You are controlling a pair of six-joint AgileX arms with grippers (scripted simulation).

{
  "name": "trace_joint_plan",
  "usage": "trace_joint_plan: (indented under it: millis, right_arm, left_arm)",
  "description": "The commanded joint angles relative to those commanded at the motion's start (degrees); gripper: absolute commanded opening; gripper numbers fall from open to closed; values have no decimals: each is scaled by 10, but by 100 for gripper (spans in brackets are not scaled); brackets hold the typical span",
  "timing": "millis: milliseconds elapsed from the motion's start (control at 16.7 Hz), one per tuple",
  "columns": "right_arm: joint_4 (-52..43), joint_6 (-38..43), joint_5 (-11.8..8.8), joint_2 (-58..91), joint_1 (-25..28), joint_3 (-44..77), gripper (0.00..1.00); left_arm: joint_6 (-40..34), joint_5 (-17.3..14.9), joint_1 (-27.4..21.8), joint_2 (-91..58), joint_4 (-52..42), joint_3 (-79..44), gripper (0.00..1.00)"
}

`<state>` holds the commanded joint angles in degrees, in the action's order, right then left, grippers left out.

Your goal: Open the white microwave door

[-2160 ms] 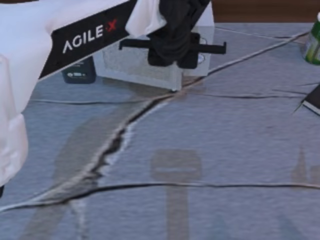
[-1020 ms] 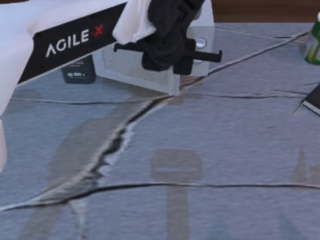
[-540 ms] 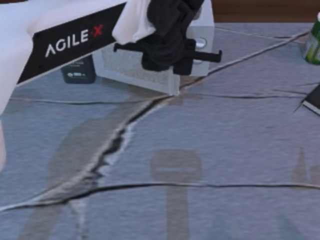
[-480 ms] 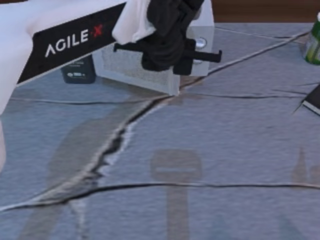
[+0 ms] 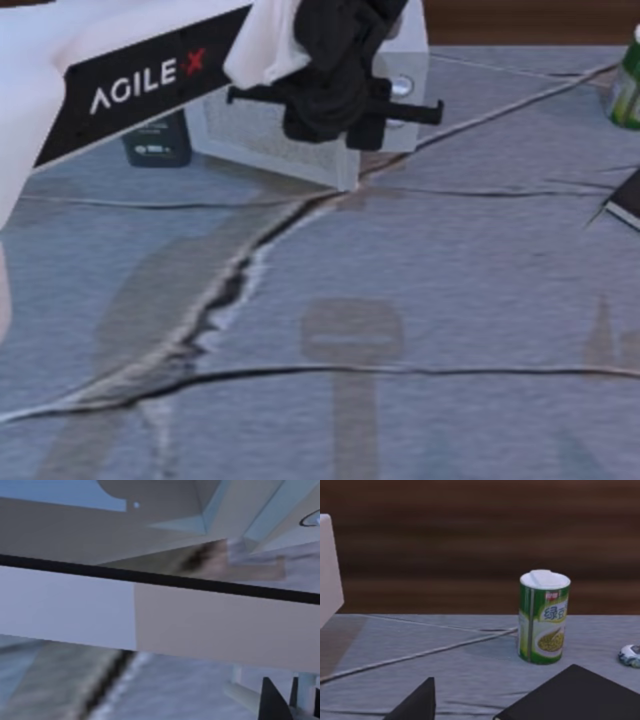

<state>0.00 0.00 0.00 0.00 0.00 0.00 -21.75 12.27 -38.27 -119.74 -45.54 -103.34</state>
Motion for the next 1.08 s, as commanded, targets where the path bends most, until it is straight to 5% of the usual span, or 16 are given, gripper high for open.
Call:
trace_joint_plan:
  millis: [1080]
  right_arm:
    - [0, 0, 0, 0, 0, 0, 100]
  left_arm:
    - [51, -27, 8, 44, 32, 66, 0]
